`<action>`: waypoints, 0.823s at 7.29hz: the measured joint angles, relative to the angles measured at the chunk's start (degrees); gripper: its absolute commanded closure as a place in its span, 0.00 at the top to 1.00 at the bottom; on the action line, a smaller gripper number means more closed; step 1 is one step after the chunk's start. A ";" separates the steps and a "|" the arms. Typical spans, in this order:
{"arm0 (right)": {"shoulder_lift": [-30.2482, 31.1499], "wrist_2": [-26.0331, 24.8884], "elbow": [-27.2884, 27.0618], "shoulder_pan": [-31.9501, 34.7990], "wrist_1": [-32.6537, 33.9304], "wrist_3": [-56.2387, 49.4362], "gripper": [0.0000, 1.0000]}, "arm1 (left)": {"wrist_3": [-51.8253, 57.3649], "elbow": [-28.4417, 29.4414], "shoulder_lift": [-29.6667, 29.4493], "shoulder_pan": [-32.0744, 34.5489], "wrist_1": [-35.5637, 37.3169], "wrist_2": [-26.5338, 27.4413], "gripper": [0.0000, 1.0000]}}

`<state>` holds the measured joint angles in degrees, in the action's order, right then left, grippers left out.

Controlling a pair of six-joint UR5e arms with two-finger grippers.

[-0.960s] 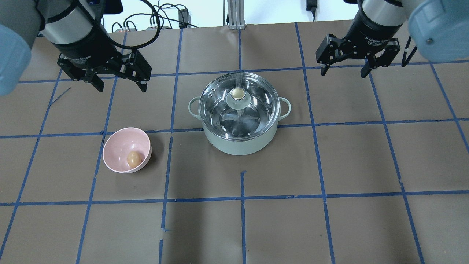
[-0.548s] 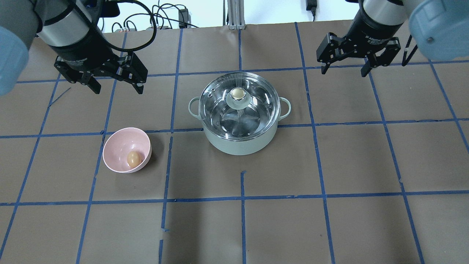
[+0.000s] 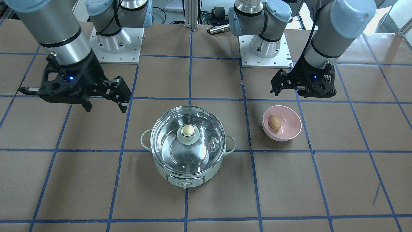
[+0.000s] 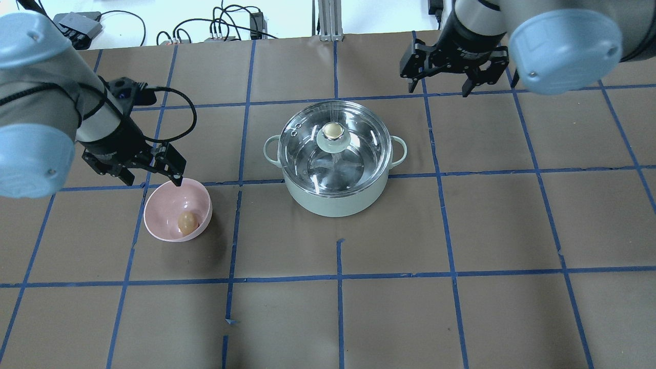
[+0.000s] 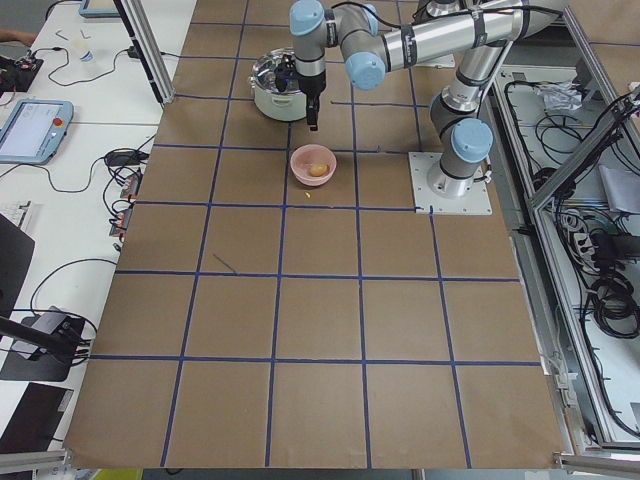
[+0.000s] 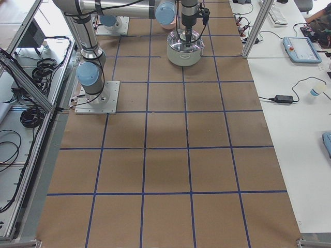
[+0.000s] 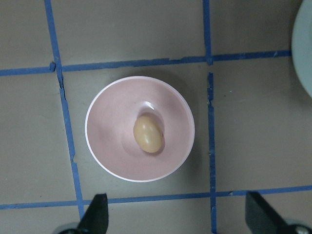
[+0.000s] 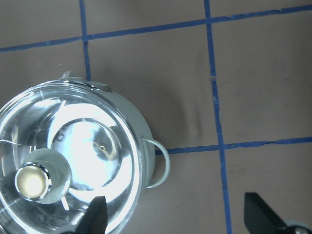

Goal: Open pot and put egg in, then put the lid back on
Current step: 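Lower the left gripper over the egg while the right reaches the lid knob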

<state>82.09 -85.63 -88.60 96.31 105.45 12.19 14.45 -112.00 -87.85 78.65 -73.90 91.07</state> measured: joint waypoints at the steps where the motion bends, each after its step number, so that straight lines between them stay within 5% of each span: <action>1: -1.40 -0.25 0.27 3.21 1.98 4.42 1.00 | 1.09 -5.57 -0.31 -1.45 7.00 0.10 0.99; 4: -8.48 -3.41 4.76 12.83 5.21 16.46 0.99 | -1.56 -12.07 -5.19 -2.86 21.49 -0.09 0.99; 6: -12.43 -5.45 5.49 16.37 8.81 20.48 0.97 | -3.51 -12.68 -7.61 -2.88 24.00 -0.63 0.99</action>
<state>69.65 -91.08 -83.11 112.68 114.25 32.67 10.94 -124.67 -95.46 75.76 -49.90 90.44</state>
